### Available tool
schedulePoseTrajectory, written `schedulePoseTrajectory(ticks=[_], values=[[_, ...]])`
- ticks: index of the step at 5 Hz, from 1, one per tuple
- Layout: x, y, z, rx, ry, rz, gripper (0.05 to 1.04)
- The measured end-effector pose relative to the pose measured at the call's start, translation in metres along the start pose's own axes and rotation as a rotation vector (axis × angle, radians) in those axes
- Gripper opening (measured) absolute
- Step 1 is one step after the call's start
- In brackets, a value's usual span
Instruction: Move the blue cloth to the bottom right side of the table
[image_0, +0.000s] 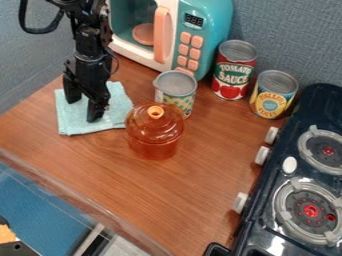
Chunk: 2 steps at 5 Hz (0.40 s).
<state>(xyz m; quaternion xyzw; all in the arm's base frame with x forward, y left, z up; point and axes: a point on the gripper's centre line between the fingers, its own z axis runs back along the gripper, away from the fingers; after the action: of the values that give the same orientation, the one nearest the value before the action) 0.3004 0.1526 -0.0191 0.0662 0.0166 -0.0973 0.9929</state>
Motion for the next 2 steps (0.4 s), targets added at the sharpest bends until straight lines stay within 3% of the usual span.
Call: schedulePoseTrajectory(ticks=[2], values=[[-0.018,-0.02,0.001,-0.008,-0.004,-0.017,0.999]])
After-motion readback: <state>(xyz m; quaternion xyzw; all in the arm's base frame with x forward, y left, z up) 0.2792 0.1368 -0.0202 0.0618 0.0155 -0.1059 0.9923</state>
